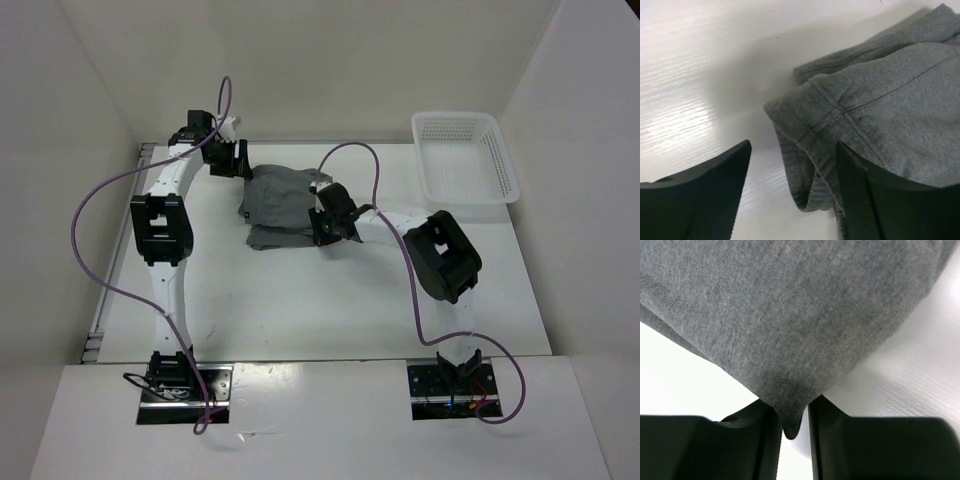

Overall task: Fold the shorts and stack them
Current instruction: Fold the shorts

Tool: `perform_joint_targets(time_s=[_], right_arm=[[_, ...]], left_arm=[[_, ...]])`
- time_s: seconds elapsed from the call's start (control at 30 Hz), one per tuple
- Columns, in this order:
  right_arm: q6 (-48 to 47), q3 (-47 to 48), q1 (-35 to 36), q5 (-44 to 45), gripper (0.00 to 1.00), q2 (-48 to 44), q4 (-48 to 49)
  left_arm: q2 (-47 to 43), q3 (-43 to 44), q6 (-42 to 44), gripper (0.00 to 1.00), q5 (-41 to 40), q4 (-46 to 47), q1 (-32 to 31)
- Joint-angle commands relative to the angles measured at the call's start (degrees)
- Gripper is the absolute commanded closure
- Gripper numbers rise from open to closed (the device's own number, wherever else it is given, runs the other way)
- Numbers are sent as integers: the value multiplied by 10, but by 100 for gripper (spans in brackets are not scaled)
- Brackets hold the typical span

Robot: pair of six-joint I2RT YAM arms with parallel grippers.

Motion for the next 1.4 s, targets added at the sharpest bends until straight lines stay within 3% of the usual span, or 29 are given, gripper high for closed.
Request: perform_joint_targets(time_s=[0.0,0.1,0.27,0.33,0.43,0.63,0.77,0.8,0.9,1.13,1.3,1.37], right_arm=[[-5,-22,-7,25,68,-11,-26],[-5,-22,-7,25,68,-26,-26],[1,-22,-7,14,56,-37,-26],[1,-28,-7,9,45,-45,-33],[-5,-57,-7,2,43,-80,-27],[-10,-102,-7,8,34,-156,13],[-5,-88,-7,22,34,-136,13],[3,-88,-7,28,34,-130,13],[17,-83,-7,28,34,-114,20],[42,-78,-12,34,34,-90,49],[62,-72,-18,49,34,-84,54],[71,-72,-25,49,34,-84,54]], left_arm=[[-29,21,1,22,-9,21,10],[-73,22,1,19,19,15,21],[-160,-69,1,19,29,-22,15],[-173,-120,1,19,29,-48,9],[-201,-199,1,19,50,-80,3],[-209,-283,1,20,74,-80,-8],[-195,-297,1,21,79,-57,-13],[-188,-297,1,24,79,-50,-13],[-173,-277,1,53,119,-45,-13],[-160,-259,1,99,138,-73,-13],[-180,-254,1,100,130,-158,6],[-180,-254,1,100,67,-177,6]])
